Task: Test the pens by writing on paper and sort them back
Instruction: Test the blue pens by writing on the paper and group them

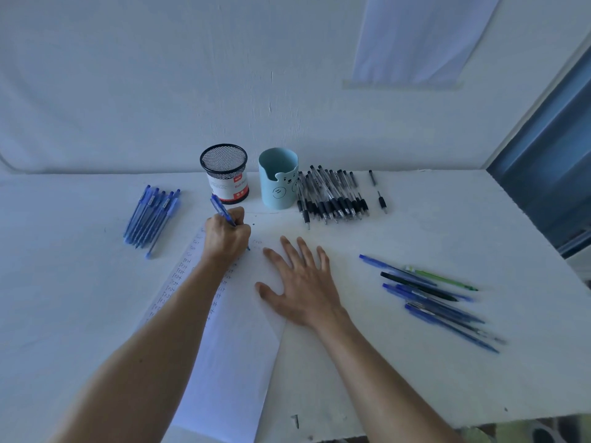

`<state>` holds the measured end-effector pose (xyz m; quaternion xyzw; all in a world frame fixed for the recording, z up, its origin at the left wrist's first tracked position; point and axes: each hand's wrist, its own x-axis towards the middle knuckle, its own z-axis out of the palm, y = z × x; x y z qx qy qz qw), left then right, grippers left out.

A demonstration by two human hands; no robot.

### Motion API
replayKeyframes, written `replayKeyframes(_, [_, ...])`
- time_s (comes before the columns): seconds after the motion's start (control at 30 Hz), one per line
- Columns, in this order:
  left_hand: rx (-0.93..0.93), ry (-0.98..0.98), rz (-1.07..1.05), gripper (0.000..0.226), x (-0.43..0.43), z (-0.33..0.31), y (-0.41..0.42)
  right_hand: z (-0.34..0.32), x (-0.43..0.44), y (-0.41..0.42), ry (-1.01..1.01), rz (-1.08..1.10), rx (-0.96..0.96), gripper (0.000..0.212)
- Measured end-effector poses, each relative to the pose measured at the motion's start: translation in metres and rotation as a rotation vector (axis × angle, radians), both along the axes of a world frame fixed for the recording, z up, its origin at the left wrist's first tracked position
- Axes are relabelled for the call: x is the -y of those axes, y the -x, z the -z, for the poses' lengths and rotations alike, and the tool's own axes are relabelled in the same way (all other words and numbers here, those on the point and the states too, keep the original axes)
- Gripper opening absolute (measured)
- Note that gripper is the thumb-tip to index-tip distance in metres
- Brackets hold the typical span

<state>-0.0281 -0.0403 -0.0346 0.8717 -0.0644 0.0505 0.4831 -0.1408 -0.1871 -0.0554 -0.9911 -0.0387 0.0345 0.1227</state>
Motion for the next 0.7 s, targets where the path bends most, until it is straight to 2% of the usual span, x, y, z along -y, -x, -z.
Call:
replayKeyframes(0.07, [-0.004,-0.003,0.0,0.023,0.0001,0.0003,-0.0004,0.0003,0.0002,0.0004,0.001,-0.001,-0.001,0.072])
replayKeyframes(0.2, [0.009,-0.008,-0.022,0.034,0.0006,0.0027,-0.0011,-0.0006,0.0002,0.0004,-0.001,0.0,-0.004,0.072])
replayKeyframes(0.7, [0.033,-0.039,-0.01,0.032,0.0025,0.0017,0.0005,-0.0016,-0.0005,0.0008,0.006,0.001,-0.005,0.071])
